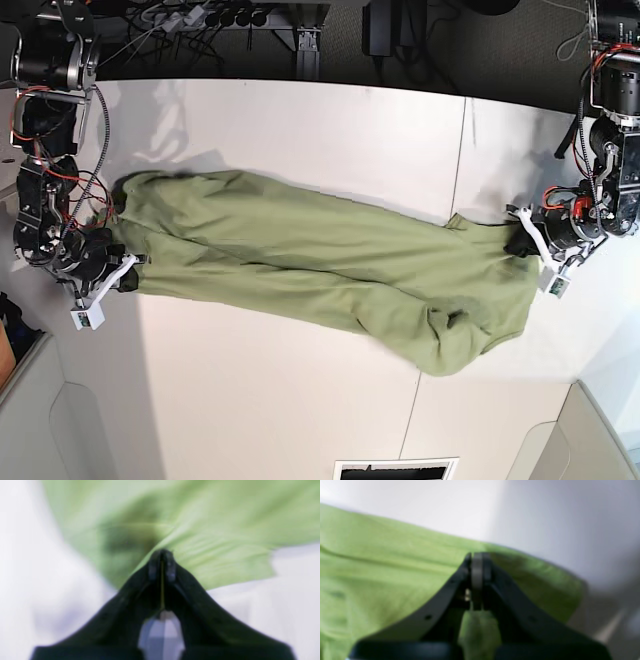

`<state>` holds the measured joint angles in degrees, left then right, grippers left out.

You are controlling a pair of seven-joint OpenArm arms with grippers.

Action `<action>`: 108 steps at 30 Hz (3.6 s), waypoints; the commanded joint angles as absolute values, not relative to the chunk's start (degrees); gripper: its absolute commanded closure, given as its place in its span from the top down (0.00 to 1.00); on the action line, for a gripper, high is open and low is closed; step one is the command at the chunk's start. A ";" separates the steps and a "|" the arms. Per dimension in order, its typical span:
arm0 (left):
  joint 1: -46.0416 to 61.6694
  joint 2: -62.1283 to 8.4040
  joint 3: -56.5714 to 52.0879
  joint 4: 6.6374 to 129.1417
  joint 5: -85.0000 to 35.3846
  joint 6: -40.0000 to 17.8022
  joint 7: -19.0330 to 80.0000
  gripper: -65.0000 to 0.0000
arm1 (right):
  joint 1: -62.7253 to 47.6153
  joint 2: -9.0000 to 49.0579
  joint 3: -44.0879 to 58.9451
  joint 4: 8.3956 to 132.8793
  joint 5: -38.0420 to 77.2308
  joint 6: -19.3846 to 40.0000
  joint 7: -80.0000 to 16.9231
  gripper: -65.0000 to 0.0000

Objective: Layout the t-shirt on the table in an organized manner, then fold the t-shirt properly

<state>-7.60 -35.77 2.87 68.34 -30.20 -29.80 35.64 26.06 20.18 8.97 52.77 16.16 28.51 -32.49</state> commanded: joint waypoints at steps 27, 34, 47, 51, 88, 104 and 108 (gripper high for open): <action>-29.26 -36.38 2.68 63.57 -56.84 -40.00 58.54 0.00 | 3.20 15.62 9.19 96.29 33.15 30.89 -36.25 0.00; -18.63 -28.77 2.68 68.38 -53.87 -40.00 58.28 0.00 | 17.23 9.34 0.10 83.77 25.87 30.85 -35.20 0.00; -9.17 -26.39 2.68 68.34 -43.86 -40.00 54.68 0.00 | 31.81 6.17 -19.11 55.81 10.66 28.69 -30.15 0.00; -9.23 -29.43 2.66 68.34 -44.42 -40.00 54.61 0.00 | 31.68 9.67 -19.05 55.20 10.94 27.03 -29.98 0.00; -21.26 -29.32 2.68 68.29 -41.98 -39.83 48.14 0.00 | 14.94 7.14 -0.45 86.24 19.29 27.20 -31.97 0.00; -27.22 -22.87 2.68 51.70 -27.29 -31.00 41.60 0.00 | 30.72 4.56 -8.49 56.16 8.54 27.22 -29.61 0.00; -32.93 -19.40 2.68 45.19 -23.75 -28.62 41.63 0.00 | 29.89 5.69 -8.62 56.99 13.21 27.22 -34.92 0.00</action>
